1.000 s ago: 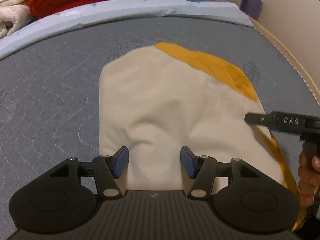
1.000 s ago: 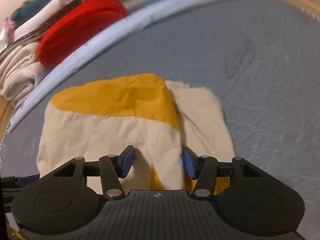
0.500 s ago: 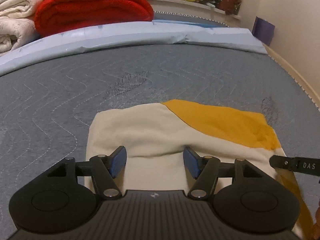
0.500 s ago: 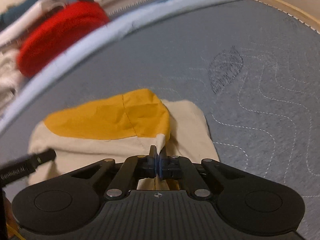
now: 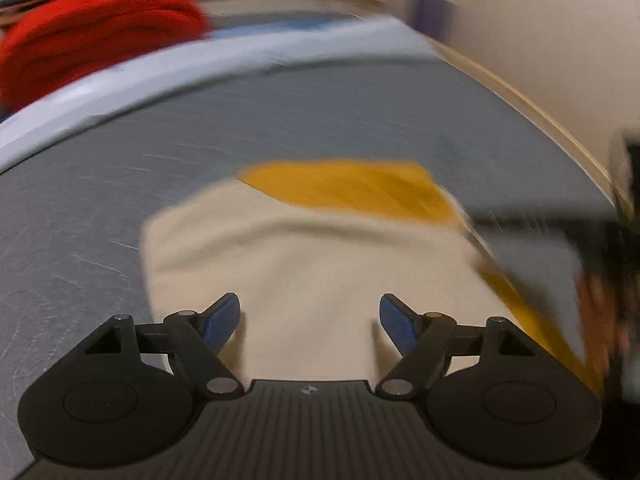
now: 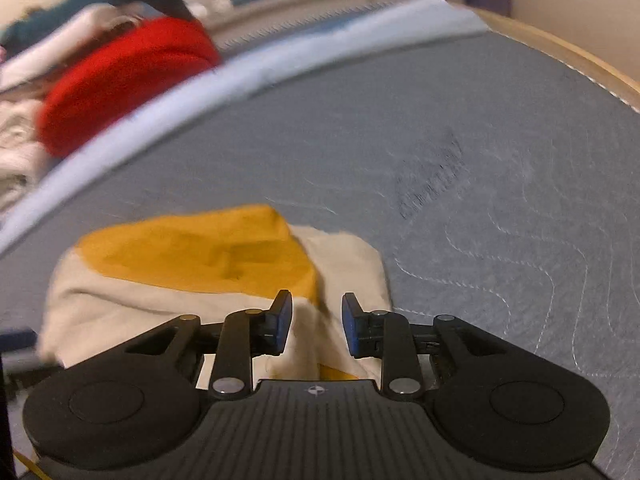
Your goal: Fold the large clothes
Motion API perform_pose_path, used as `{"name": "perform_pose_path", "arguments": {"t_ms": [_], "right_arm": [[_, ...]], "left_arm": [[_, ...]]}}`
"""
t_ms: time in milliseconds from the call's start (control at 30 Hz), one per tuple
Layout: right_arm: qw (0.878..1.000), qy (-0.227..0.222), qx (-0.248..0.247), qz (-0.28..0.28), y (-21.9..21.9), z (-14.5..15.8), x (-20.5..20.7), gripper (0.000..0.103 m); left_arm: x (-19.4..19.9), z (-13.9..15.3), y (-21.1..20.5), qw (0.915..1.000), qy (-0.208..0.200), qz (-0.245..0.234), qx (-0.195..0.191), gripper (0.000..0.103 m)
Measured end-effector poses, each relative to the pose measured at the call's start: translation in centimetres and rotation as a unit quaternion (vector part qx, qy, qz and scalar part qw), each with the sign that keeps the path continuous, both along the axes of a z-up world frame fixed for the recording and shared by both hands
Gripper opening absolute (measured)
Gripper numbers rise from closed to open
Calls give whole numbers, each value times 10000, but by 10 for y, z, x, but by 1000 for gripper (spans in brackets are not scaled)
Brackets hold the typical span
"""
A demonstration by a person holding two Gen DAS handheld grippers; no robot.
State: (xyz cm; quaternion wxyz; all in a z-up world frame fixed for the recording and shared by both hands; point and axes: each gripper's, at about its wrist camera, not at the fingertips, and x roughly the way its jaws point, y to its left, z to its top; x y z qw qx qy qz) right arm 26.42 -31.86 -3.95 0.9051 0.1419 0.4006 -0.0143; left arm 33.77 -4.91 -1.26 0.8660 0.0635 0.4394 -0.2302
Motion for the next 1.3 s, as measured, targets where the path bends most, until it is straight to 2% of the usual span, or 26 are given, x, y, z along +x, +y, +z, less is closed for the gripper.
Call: {"name": "perform_pose_path", "arguments": {"t_ms": [100, 133, 200, 233, 267, 333, 400, 467, 500, 533, 567, 600, 633, 667, 700, 767, 900, 1000, 1067, 1200, 1300], "right_arm": [[9968, -103, 301, 733, 1, 12, -20, 29], [9943, 66, 220, 1042, 7, 9, -25, 29], [9858, 913, -209, 1396, 18, -15, -32, 29], [9802, 1263, -506, 1442, 21, -28, -38, 29], [9757, 1451, -698, 1486, 21, -35, -45, 29], [9745, 1547, -724, 1453, 14, -34, -55, 29], [9706, 1706, -818, 1490, 7, -29, -64, 31], [9657, 1743, -1202, 1506, 6, -22, -74, 33], [9659, 1684, -1350, 1431, 3, -18, -77, 33], [9719, 1484, -1266, 1315, -3, -12, -80, 33], [9814, 1190, -984, 1144, -13, -7, -86, 34], [9905, 853, -560, 918, -24, 0, -91, 35], [9961, 546, -87, 682, -35, 5, -94, 37], [9975, 403, 238, 531, -42, 6, -94, 40], [9973, 335, 501, 411, -47, 5, -92, 42], [9963, 312, 717, 369, -47, -1, -85, 45], [9938, 674, 683, 559, -33, -18, -66, 46], [9899, 990, 732, 706, -28, -29, -58, 54], [9872, 1172, 771, 759, -27, -35, -54, 58], [9841, 1345, 953, 666, -30, -40, -51, 60], [9809, 1442, 1097, 701, -31, -46, -48, 62]], "left_arm": [[-35, -10, -10, 9929, 185, -1058, 510, 81], [-45, -21, -16, 9877, 226, -1316, 810, 81], [-66, -37, -25, 9774, -38, -1579, 1406, 82], [-74, -38, -26, 9760, -107, -1572, 1506, 82], [-78, -35, -25, 9779, -41, -1508, 1449, 82], [-87, -27, -19, 9790, 225, -1510, 1348, 82], [-101, -20, -10, 9744, 390, -1721, 1391, 82], [-119, -15, 2, 9667, 552, -2003, 1494, 81], [-124, -12, 10, 9662, 560, -1999, 1528, 81], [-126, -8, 21, 9722, 515, -1787, 1423, 81], [-121, -4, 34, 9825, 544, -1385, 1122, 81], [-113, -1, 50, 9917, 673, -866, 667, 81], [-102, 0, 69, 9959, 852, -248, 148, 81], [-91, -2, 86, 9938, 1022, 371, -247, 81], [-84, -4, 99, 9888, 1128, 853, -468, 81], [-73, -12, 114, 9808, 1224, 1311, -771, 81], [-52, -39, 116, 9664, 1796, 1475, -1096, 81], [-36, -53, 114, 9566, 2004, 1561, -1425, 82], [-30, -64, 116, 9488, 2062, 1675, -1711, 86], [-12, -87, 124, 9290, 2211, 2014, -2180, 89], [-6, -104, 128, 9198, 2181, 2099, -2498, 91]]}}
